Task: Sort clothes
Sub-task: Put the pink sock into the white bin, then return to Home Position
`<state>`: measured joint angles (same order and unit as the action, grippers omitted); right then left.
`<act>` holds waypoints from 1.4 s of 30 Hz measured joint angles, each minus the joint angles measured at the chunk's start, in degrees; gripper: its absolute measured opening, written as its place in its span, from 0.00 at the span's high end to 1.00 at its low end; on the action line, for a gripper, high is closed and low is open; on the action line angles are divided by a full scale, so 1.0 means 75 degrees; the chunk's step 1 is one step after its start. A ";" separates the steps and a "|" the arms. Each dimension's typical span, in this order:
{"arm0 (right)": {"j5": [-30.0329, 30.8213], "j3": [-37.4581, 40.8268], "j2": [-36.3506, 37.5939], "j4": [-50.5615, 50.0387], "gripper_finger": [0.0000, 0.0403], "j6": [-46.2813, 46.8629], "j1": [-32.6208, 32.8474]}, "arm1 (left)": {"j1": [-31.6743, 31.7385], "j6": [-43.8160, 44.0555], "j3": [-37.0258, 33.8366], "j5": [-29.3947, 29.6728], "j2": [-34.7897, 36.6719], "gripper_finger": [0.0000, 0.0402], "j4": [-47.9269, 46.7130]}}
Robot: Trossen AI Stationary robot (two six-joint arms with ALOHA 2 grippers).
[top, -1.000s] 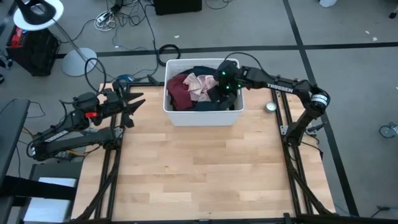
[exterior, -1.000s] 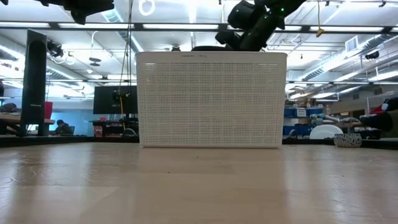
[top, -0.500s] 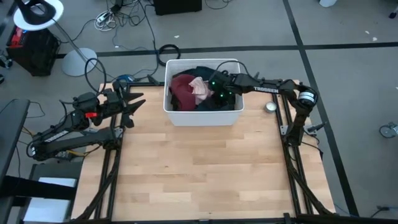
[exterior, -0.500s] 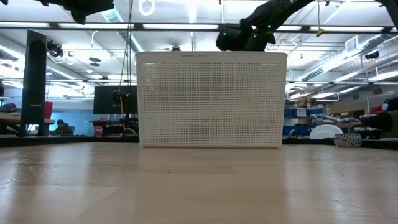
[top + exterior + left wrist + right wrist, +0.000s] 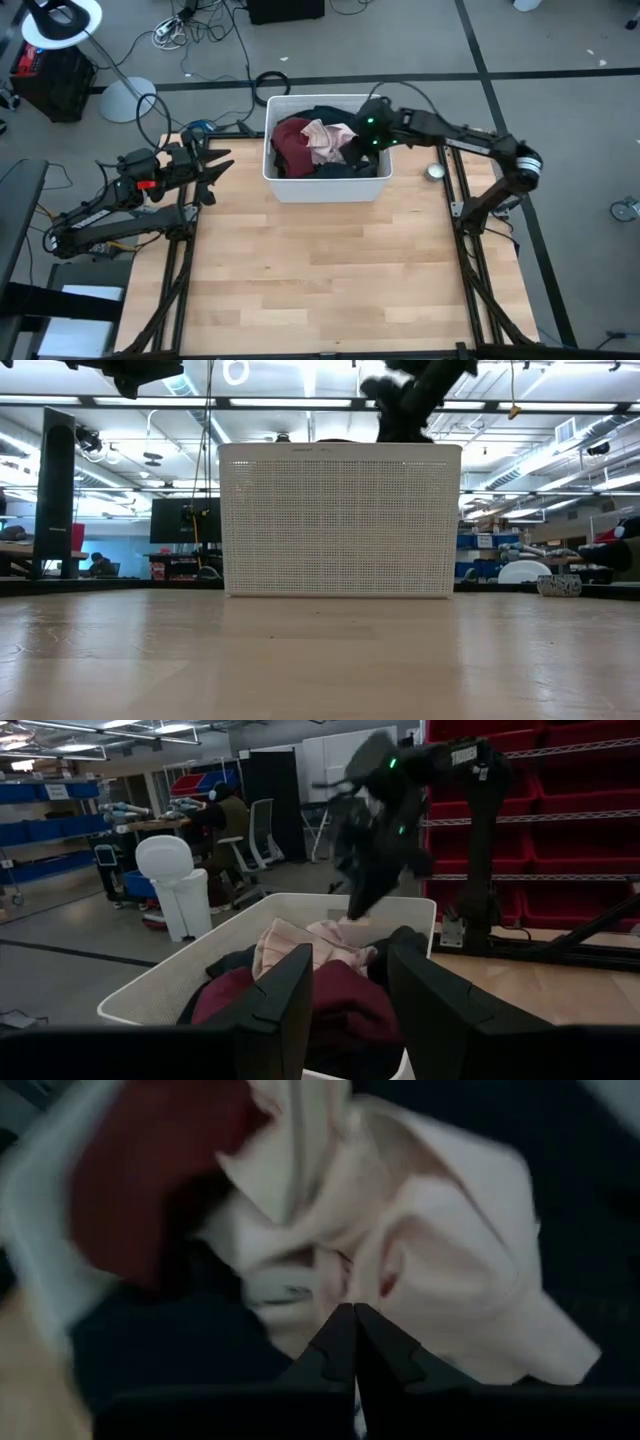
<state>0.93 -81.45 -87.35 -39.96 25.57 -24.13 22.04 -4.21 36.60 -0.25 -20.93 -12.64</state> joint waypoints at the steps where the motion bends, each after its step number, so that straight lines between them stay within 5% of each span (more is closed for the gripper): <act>1: 0.0000 0.0000 0.0159 0.0057 0.99 -0.0023 0.0020 | 0.0000 0.0000 0.0000 0.0000 0.0000 0.66 0.0000; 22: -0.0559 -0.0015 0.1787 0.0525 0.99 -0.0053 0.0578 | 0.0003 0.0546 0.0003 -0.0226 -0.0003 0.66 0.0637; 28: -0.0551 -0.0017 0.1799 -0.0848 0.97 -0.0224 0.1452 | -0.0002 0.0189 0.0003 -0.2081 -0.0003 0.66 0.0482; 35: 0.0185 0.0506 0.1802 -0.1190 0.98 -0.0456 0.2982 | -0.0110 0.0854 -0.0589 -0.2409 0.0012 0.66 0.0365; 42: 0.1159 0.1898 0.1804 -0.0514 0.98 0.0103 0.4128 | -0.0685 0.1419 -0.1641 -0.2369 0.0055 0.66 0.1892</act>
<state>9.62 -67.21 -73.82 -43.82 26.34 6.83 16.90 6.44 24.29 -18.02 -20.51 1.55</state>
